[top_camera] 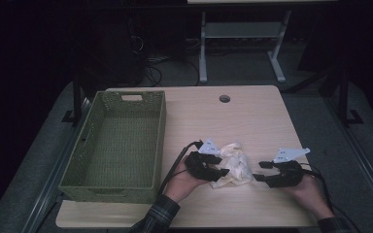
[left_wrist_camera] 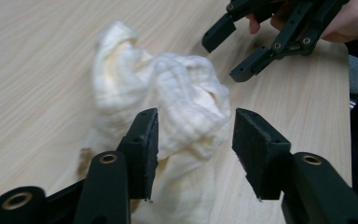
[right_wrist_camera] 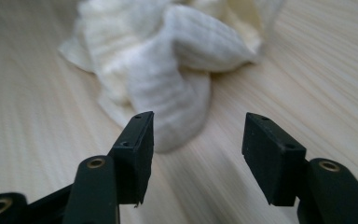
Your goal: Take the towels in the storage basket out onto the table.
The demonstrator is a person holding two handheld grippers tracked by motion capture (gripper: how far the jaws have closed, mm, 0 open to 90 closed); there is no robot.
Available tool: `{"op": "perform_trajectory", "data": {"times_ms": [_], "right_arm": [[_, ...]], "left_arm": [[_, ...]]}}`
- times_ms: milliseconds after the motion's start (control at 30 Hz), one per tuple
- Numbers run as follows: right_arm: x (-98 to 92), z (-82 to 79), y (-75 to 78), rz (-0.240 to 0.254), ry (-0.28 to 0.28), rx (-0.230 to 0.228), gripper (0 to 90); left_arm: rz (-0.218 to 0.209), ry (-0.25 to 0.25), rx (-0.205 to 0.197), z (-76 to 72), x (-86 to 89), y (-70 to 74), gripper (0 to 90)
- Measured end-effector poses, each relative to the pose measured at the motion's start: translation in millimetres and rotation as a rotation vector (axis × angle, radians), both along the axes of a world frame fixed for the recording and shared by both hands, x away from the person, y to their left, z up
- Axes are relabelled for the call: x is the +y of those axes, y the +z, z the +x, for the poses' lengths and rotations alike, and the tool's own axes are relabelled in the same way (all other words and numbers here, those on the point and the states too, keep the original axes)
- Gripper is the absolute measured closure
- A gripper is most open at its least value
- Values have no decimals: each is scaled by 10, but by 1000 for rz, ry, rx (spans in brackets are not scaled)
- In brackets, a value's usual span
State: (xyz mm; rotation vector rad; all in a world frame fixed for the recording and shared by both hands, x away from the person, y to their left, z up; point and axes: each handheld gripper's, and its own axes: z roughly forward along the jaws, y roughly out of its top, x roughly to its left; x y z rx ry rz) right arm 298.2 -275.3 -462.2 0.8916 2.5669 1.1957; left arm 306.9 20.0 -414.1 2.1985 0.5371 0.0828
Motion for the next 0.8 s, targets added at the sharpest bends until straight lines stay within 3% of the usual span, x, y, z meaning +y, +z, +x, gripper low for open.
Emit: {"op": "perform_trajectory", "data": {"times_ms": [233, 400, 533, 633, 800], "right_arm": [[99, 24, 36, 46, 43, 10, 498], [156, 65, 18, 62, 64, 27, 583], [181, 95, -5, 59, 76, 38, 732], [179, 108, 4, 61, 93, 40, 851], [142, 94, 71, 62, 89, 13, 881]], "left_arm": [[26, -16, -36, -18, -178, -117, 527], [59, 0, -39, 32, -201, -197, 663], [51, 15, -12, 88, -174, -222, 812], [28, 24, 0, 111, -146, -207, 844], [3, 41, -21, 145, -63, -87, 852]]}}
